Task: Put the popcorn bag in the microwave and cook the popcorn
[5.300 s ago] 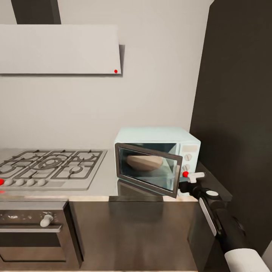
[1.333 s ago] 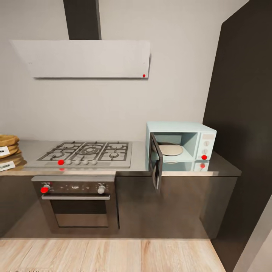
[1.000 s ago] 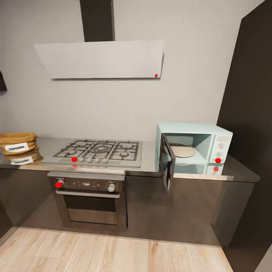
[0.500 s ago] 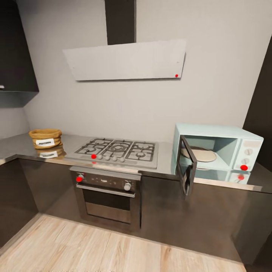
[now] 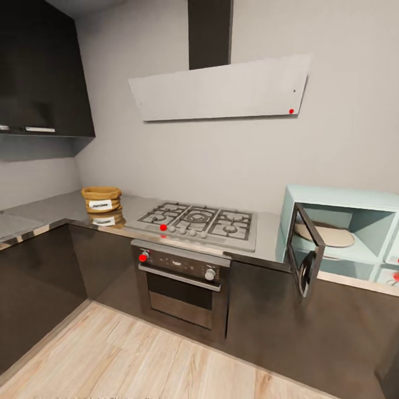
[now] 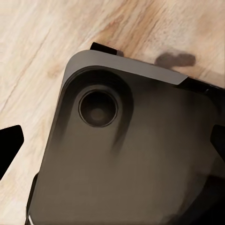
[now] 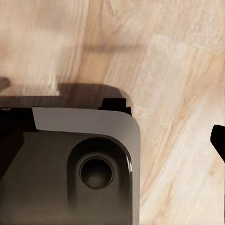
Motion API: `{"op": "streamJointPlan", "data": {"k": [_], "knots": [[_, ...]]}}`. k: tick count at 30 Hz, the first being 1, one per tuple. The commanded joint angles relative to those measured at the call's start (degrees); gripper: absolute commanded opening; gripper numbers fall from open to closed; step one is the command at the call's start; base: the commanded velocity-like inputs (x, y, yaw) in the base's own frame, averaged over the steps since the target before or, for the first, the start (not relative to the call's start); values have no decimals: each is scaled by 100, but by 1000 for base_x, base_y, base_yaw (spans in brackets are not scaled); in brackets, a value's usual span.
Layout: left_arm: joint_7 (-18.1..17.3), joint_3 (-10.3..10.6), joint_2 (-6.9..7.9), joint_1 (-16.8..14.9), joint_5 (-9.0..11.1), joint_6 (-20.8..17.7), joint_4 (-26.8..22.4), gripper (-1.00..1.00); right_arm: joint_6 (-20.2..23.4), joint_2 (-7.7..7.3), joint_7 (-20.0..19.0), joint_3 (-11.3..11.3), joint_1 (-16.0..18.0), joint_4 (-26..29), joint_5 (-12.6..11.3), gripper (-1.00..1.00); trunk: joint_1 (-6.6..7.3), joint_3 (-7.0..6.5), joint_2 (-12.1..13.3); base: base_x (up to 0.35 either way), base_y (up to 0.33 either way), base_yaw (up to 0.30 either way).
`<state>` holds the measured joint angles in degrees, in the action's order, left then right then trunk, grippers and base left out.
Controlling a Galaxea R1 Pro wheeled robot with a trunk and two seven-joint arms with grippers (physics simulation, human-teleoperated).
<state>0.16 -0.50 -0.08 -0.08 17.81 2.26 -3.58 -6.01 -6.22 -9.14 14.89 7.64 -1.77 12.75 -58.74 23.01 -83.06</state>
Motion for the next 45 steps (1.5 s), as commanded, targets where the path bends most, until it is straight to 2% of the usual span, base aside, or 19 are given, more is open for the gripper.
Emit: {"op": "streamJointPlan", "data": {"k": [1,45], "knots": [[2,-1,-1,-1,21,12,-2,100,-38,-3,-5,49,0,-18,52,100,0,3,-3,0,0,286],[-7,6,-1,-1,30,3,-2,100,-40,15,219,40,-8,-17,92,100,0,-140,-3,0,0,283]]}}
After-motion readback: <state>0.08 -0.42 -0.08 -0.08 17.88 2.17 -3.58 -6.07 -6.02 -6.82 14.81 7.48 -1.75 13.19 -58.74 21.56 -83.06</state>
